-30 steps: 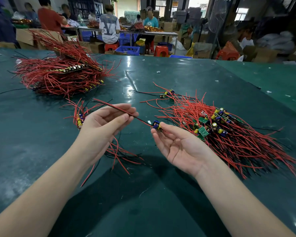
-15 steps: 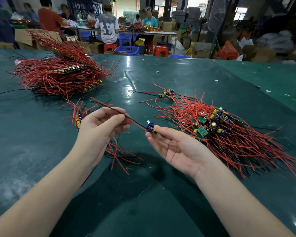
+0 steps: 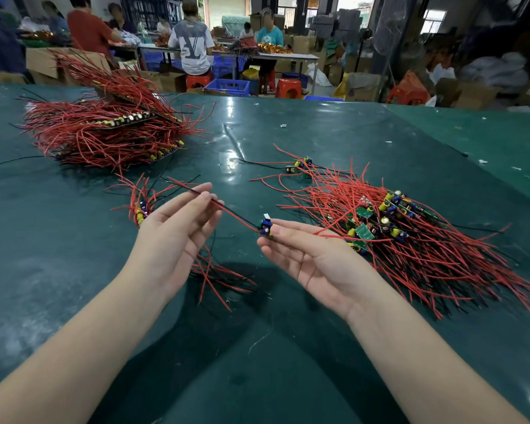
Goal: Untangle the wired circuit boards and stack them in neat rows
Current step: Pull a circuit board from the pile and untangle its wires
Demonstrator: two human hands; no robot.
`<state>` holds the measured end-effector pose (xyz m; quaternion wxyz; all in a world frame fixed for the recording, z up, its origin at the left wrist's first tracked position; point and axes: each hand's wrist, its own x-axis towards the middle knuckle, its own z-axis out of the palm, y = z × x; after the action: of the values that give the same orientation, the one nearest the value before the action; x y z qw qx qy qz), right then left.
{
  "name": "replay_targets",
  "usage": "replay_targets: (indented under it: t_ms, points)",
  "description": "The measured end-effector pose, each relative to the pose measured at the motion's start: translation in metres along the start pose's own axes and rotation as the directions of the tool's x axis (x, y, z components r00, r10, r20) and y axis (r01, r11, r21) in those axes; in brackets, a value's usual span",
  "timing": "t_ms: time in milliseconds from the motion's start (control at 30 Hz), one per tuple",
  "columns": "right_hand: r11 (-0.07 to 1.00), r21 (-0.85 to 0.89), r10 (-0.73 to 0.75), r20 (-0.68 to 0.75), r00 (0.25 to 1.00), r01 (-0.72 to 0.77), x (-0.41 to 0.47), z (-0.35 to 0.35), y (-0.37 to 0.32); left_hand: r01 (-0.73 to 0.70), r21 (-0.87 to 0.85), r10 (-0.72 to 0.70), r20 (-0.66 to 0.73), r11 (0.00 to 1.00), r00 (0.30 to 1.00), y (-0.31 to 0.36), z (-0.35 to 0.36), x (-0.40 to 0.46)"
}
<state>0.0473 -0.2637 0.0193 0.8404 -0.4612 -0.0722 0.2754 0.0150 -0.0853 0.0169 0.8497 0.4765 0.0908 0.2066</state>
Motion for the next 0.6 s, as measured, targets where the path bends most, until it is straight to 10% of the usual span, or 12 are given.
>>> replay_targets:
  t_ms: [600]
  points:
    - [0.973,0.152,0.177,0.008,0.984,-0.176,-0.002,0.0,-0.003,0.025,-0.192,-0.045,-0.105,0.981,0.993,0.015,-0.003,0.007]
